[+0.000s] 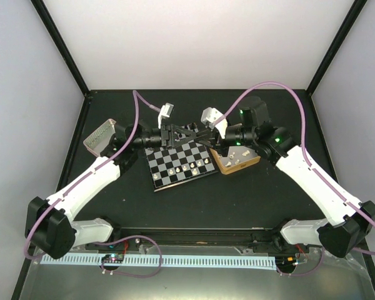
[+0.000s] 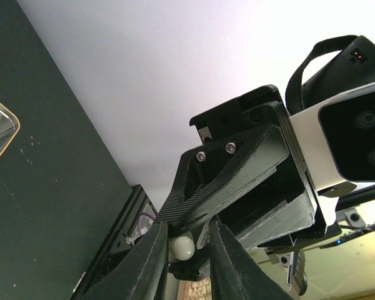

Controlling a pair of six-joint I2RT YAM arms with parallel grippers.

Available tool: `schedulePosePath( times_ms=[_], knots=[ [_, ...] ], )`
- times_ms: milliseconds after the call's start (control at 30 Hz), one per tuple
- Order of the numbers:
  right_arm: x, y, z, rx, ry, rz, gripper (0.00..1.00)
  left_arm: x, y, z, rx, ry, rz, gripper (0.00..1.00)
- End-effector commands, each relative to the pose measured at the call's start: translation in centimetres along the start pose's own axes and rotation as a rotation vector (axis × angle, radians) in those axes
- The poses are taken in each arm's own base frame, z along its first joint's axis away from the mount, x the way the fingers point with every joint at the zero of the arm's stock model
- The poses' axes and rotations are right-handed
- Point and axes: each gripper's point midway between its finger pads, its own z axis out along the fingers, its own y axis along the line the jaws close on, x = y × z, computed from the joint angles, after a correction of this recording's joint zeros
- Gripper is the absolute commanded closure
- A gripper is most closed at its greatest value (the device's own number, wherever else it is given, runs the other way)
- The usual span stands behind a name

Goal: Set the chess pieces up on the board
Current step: Place the chess piece on the chessboard.

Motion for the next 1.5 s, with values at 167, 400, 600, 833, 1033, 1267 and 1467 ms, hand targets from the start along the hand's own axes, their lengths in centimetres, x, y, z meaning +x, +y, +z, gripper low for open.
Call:
schedulePosePath(
  times_ms=[167, 400, 600, 833, 1033, 1267, 1467],
  knots=[
    [-0.5, 0.6, 0.5, -0.028, -0.002, -0.044, 0.86, -0.1, -1.2, 0.4, 0.028, 0.037, 0.051, 0.96],
    [-0.5, -0.1, -0.3, 0.043, 0.005, 0.005, 0.41, -0.1, 0.7, -0.4, -0.112, -0.004, 0.097, 0.99],
    [-0.9, -1.6, -2.1, 0.216, -0.1, 0.064, 0.18, -0.2, 6.1, -3.5, -0.47, -0.094, 0.185, 0.98],
    [0.2, -6.2, -4.3, 0.524, -0.223, 0.28, 0.18, 0.9, 12.9, -8.4, -0.873, -0.142, 0.221, 0.98],
    [4.7, -11.0, -5.0, 0.812, -0.197, 0.569, 0.18, 4.1, 17.8, -10.7, -1.086, -0.055, 0.177, 0.99],
    [8.0, -12.3, -4.0, 0.885, -0.171, 0.716, 0.18, 7.8, 22.2, -11.4, -1.172, 0.035, 0.121, 0.99],
    [9.4, -12.6, -3.2, 0.899, -0.132, 0.756, 0.18, 9.3, 24.5, -11.2, -1.184, 0.063, 0.104, 0.99]
  ],
)
